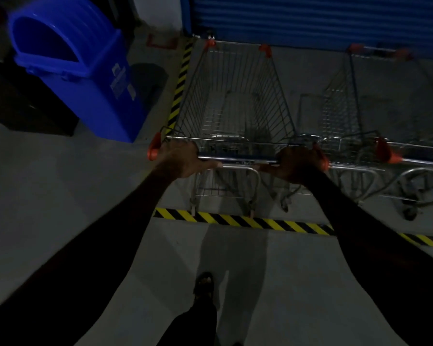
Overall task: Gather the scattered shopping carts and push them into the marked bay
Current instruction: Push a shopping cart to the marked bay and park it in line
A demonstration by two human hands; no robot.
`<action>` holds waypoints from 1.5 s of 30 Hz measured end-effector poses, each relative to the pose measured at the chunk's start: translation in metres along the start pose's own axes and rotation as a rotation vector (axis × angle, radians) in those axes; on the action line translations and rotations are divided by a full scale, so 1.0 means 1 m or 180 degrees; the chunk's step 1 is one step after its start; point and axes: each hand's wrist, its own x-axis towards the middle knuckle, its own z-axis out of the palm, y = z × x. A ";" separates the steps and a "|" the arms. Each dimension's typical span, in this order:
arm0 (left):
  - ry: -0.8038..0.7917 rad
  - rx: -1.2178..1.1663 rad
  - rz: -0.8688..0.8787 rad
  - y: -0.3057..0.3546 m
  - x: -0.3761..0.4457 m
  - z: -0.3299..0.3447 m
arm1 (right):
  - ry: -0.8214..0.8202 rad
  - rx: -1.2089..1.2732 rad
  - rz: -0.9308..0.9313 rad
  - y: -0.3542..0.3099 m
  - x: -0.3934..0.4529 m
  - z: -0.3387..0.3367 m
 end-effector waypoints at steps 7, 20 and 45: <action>0.0082 0.0030 0.0061 -0.013 0.034 -0.008 | -0.0028 0.0215 -0.0059 0.002 0.036 0.001; 0.0036 0.0119 0.0056 -0.013 0.039 -0.007 | -0.0030 0.0107 -0.0071 0.005 0.036 -0.005; 0.1308 -0.1040 0.1491 0.368 -0.141 0.103 | 0.1311 0.2081 0.1405 0.178 -0.326 0.140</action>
